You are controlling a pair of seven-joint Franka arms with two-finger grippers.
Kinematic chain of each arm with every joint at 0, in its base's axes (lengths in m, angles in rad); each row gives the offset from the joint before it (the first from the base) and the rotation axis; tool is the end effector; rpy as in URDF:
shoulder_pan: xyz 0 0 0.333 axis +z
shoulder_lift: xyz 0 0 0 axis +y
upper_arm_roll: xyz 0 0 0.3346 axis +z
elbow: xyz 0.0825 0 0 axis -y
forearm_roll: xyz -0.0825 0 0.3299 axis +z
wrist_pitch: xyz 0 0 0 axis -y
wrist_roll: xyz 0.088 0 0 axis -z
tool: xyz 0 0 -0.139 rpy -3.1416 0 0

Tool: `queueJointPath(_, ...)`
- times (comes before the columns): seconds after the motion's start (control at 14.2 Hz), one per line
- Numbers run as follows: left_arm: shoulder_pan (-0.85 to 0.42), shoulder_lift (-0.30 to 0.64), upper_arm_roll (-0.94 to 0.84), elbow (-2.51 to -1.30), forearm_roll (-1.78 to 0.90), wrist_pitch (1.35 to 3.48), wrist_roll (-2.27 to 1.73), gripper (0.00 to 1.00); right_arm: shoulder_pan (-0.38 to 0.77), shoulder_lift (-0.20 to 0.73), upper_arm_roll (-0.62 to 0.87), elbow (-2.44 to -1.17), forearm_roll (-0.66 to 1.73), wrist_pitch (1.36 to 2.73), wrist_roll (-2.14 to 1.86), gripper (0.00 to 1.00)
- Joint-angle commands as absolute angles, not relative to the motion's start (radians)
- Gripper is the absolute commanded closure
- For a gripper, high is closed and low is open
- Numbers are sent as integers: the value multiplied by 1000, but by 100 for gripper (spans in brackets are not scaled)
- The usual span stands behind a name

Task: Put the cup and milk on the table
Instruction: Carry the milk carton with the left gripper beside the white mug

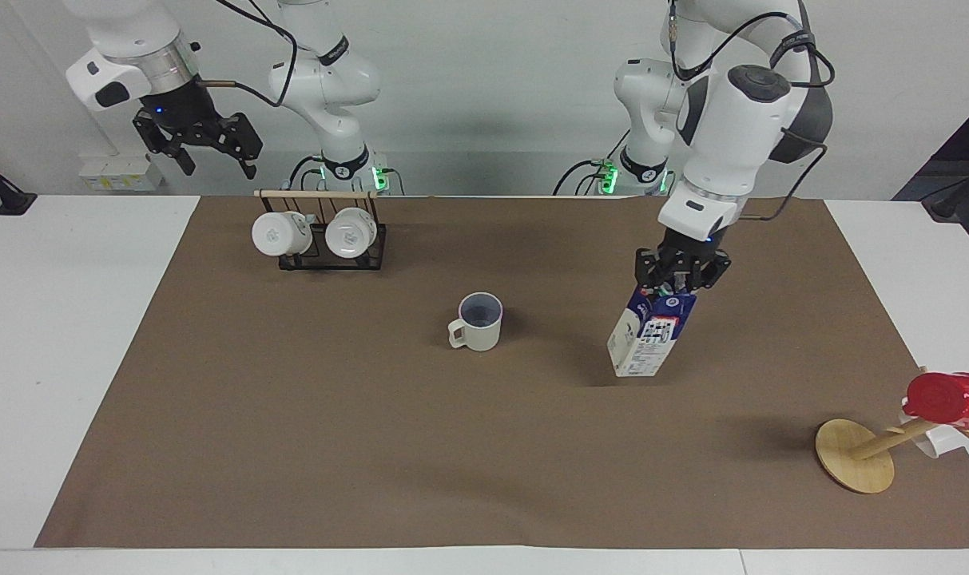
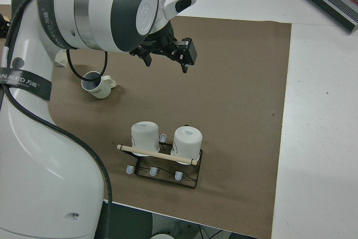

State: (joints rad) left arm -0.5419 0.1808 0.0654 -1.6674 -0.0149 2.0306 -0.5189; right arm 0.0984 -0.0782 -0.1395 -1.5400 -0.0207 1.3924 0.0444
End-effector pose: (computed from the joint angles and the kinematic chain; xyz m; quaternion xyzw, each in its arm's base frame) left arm 0.5250 -0.2755 0.5158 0.9956 0.0227 0.0797 0.0446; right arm 0.4528 -0.0250 0.6458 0.9984 -0.0438 -0.0351 0.0049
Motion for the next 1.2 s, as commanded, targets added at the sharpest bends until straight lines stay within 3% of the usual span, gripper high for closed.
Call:
queueJointPath(0.0, -610, 271, 86, -1617, -14, 2017, -587, 95, 89, -78, -133, -1531, -9, 1388, 51, 0)
queueJointPath(0.35, -653, 270, 80, -1641, -31, 2025, -591, 92, 89, -78, -133, -1529, -9, 1388, 51, 0)
queueJointPath(0.64, -675, 267, 80, -1652, -34, 2022, -588, 71, 89, -78, -133, -1531, -9, 1388, 51, 0)
queueJointPath(0.71, -678, 262, 80, -1661, -32, 2016, -584, 61, 89, -78, -133, -1529, -9, 1388, 51, 0)
queueJointPath(0.85, -678, 262, 78, -1663, -34, 2017, -575, 0, 89, -78, -133, -1529, -9, 1388, 51, 0)
queueJointPath(1.13, -658, 247, 84, -1661, -31, 2013, -577, 0, 89, -78, -133, -1529, -9, 1388, 51, 0)
